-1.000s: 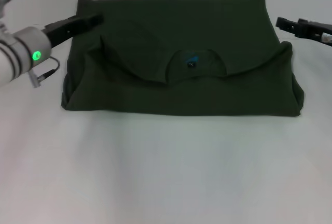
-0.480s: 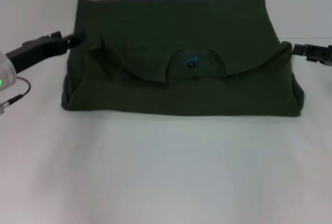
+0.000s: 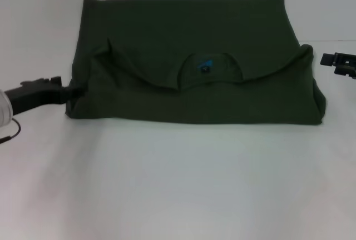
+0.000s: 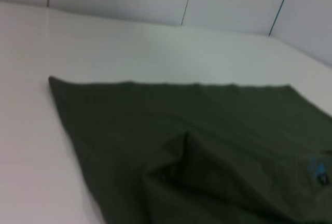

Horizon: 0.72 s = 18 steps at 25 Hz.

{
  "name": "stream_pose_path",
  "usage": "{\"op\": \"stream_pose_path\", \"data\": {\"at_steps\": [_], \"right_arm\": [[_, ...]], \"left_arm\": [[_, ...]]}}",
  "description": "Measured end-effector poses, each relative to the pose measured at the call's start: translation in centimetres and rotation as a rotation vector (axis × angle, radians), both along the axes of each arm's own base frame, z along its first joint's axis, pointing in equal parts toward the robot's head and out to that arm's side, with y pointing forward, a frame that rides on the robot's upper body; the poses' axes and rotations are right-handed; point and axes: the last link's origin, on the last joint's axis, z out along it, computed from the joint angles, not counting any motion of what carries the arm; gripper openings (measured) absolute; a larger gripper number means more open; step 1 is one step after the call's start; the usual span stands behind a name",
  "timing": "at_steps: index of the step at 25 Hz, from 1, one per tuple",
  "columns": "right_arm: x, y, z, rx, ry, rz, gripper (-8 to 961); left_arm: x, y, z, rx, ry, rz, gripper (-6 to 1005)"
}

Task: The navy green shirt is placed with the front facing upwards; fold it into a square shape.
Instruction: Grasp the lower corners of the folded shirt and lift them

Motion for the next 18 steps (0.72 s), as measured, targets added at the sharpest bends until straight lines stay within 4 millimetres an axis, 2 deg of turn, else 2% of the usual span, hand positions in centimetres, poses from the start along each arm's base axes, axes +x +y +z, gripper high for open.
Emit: {"op": "stream_pose_path", "data": {"at_steps": [7,18], "right_arm": [[0.2,0.1,0.1,0.014,-0.003,-0.014,707],[0.7,0.1,0.2,0.039,-0.001,-0.038,707]], "left_arm": [[-1.3,-1.1,-0.4,-0.045,0.080,0.001,788],[-1.7,-0.9,-0.9,-0.050,0.196,-0.047,787]]}}
